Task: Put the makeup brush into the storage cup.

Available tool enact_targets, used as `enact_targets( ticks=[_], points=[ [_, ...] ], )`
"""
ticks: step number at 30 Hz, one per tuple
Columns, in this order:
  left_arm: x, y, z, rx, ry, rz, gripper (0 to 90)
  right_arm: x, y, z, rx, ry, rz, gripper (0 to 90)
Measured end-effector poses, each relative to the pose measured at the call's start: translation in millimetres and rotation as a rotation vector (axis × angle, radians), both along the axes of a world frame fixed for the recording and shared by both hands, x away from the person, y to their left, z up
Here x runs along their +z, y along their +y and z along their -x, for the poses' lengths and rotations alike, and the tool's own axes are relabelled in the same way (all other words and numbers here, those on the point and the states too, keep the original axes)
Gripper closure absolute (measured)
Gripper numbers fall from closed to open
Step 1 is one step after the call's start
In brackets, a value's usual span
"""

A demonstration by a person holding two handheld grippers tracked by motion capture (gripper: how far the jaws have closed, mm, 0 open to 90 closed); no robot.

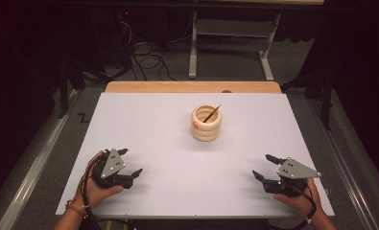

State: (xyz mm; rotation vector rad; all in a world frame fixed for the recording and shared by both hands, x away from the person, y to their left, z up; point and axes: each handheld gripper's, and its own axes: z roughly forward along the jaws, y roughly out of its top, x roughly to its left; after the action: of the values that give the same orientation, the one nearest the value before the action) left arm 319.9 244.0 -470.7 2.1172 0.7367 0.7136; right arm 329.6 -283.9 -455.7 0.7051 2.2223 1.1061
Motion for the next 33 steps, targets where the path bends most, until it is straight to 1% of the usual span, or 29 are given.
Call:
enact_targets(
  ticks=[3,6,8,9,13,15,22,23,25,26,29,33],
  points=[
    [-4.1,7.1,4.2,0.021,0.015,0.029,19.0,0.0,-1.4,-0.9,-0.004,-0.003,-0.006,31.0],
    [-8.8,15.1,9.2,0.044,0.031,0.094,19.1,0.8,-2.5,-0.1,-0.006,-0.004,-0.007,30.9],
    [-11.1,19.7,12.5,0.071,0.034,0.127,19.5,1.0,-3.0,0.0,-0.009,-0.009,-0.003,31.0],
    [-11.8,22.0,13.7,0.076,0.040,0.141,20.0,1.2,-3.3,0.2,-0.012,-0.008,-0.006,31.0],
    [-15.4,28.4,16.5,0.104,0.056,0.181,19.7,1.7,-3.9,0.9,-0.016,-0.003,-0.013,30.9],
    [-15.7,28.5,17.2,0.119,0.048,0.178,19.3,1.7,-4.2,0.8,-0.016,-0.005,-0.010,30.9],
    [-15.1,26.5,19.2,0.119,0.022,0.175,19.3,2.0,-4.4,1.2,-0.014,-0.011,-0.004,30.9],
    [-14.8,26.1,19.2,0.117,0.018,0.165,19.3,1.9,-4.0,1.7,-0.020,-0.008,-0.001,30.9],
    [-14.2,25.7,20.2,0.117,0.009,0.166,19.1,1.4,-2.7,2.2,-0.019,-0.003,0.001,30.9],
    [-13.8,25.7,21.0,0.121,0.006,0.159,19.1,1.3,-2.5,1.9,-0.017,-0.010,0.006,30.9],
    [-13.0,26.6,22.5,0.131,-0.003,0.163,19.0,1.3,-1.8,1.6,-0.014,-0.006,0.009,30.9],
    [-13.1,27.2,21.8,0.133,-0.001,0.169,19.1,1.2,-0.3,1.5,-0.009,0.002,0.007,30.7]
  ],
)
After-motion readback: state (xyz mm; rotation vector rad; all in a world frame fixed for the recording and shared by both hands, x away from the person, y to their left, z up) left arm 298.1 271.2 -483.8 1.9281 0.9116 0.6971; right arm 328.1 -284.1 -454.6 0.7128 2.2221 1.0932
